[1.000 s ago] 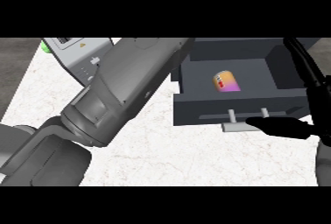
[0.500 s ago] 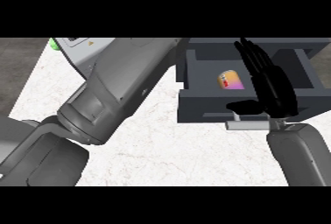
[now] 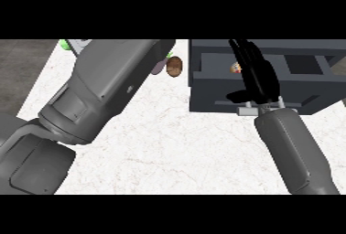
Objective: Pick up the can, place it into the drawer and close the drawer
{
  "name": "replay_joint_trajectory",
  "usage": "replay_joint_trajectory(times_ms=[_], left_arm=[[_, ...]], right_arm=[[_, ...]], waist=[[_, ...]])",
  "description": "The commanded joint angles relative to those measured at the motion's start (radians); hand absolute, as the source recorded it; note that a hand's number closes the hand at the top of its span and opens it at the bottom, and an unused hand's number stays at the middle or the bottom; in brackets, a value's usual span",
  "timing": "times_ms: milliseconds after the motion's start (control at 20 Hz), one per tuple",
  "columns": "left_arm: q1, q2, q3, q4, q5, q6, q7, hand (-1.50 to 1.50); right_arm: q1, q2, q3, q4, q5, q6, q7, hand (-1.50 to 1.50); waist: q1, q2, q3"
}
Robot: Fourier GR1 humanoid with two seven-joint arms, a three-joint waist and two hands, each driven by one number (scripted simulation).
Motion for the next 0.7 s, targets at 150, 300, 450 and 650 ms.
replay_joint_trajectory(times_ms=[150,300,450,650], left_arm=[[0.040,0.063,-0.011,-0.074,-0.023,-0.025,0.060,-1.50],[0.056,0.096,-0.022,-0.132,-0.030,-0.027,0.119,-1.50],[0.091,0.078,-0.021,-0.179,-0.033,0.000,0.118,-1.50],[0.151,0.128,-0.038,-0.236,-0.043,-0.042,0.152,-1.50]], right_arm=[[-0.192,0.029,-0.089,0.312,0.061,-0.214,-0.013,-1.50],[-0.255,0.025,-0.113,0.377,0.077,-0.260,0.006,-1.50],[-0.305,0.000,-0.149,0.486,0.060,-0.316,-0.061,-1.50],[-0.415,0.013,-0.157,0.589,0.098,-0.337,-0.010,-1.50]], waist=[[0.037,0.001,0.001],[0.052,-0.008,0.000],[0.052,-0.002,0.001],[0.071,0.001,0.000]])
